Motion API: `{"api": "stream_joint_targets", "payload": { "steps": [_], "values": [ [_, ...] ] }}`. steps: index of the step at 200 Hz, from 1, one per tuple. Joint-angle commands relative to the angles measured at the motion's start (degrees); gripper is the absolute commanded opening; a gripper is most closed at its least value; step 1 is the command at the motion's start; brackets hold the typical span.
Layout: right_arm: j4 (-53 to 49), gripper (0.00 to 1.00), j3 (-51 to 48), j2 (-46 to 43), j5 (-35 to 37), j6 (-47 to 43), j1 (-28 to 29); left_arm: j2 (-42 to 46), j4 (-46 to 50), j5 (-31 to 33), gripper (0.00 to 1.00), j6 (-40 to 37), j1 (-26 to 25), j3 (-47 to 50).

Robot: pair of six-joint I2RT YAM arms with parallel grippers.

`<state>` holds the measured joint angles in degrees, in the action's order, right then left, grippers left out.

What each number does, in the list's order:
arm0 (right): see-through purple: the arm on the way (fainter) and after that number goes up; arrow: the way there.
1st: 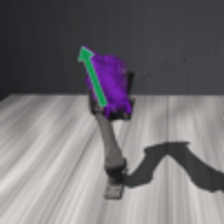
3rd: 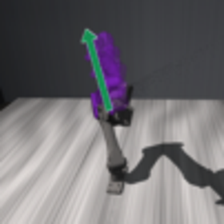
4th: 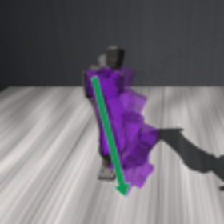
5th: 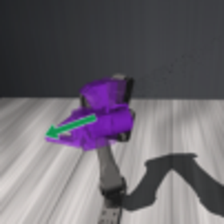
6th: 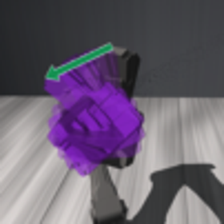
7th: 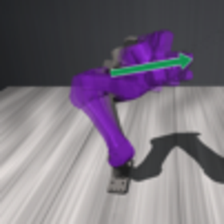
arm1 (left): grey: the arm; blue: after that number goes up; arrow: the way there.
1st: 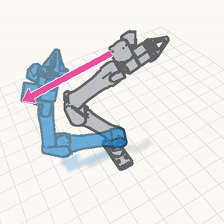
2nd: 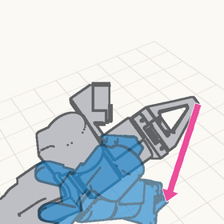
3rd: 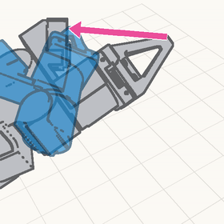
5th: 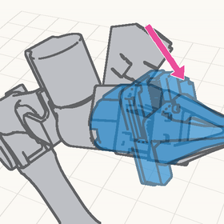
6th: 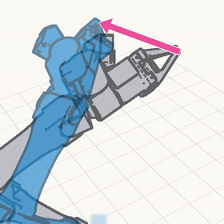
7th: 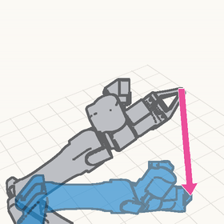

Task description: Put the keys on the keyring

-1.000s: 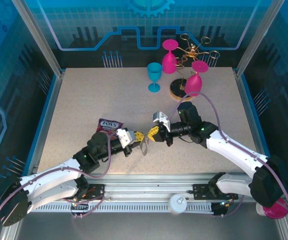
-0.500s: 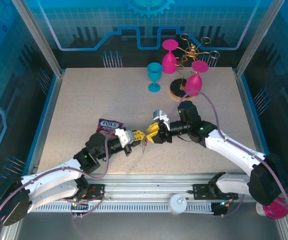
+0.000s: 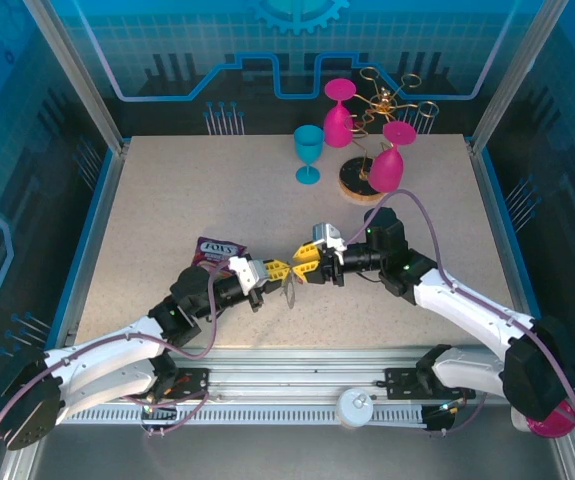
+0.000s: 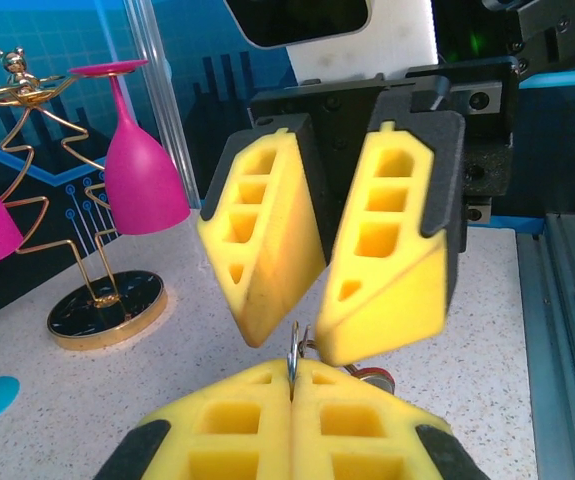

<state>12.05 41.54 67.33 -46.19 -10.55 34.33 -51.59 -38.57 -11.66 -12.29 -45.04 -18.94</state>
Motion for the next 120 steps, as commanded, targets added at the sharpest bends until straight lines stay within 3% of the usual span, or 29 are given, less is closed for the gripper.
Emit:
{"api": "stream_joint_targets", "payload": {
  "steps": [1, 34, 56, 73, 82, 99, 120],
  "values": [
    [2.9, 0.25, -0.3, 1.0, -1.6, -1.0, 0.0, -0.1, -3.6, -1.7, 0.0, 1.2, 0.3, 0.4],
    [2.8, 0.18, 0.0, 2.0, -2.1, -1.8, 0.2, -0.6, -4.8, -1.9, 0.0, 2.0, 0.2, 0.5],
    [2.9, 0.0, 0.7, 2.5, -2.8, -1.8, 0.2, -0.7, -4.9, -1.9, 0.0, 2.3, 0.3, 0.5],
    [0.9, 0.0, 1.5, 2.1, -2.6, -2.2, 0.2, -0.5, -3.6, -0.1, 0.0, 2.2, 0.3, 0.4],
    [-3.1, 0.0, 2.7, 1.7, -1.9, -4.0, 0.2, -0.1, -1.4, 1.7, 0.0, 1.9, 0.3, 0.0],
    [-14.0, 0.0, 6.1, 1.0, 0.5, -9.8, 0.4, 1.3, 5.7, 3.5, 0.12, -0.4, 0.3, -1.6],
    [-28.3, 0.0, 11.7, 1.3, 4.7, -18.8, 1.7, 2.1, 15.5, 4.0, 0.12, -3.7, 0.2, -4.7]
  ]
}}
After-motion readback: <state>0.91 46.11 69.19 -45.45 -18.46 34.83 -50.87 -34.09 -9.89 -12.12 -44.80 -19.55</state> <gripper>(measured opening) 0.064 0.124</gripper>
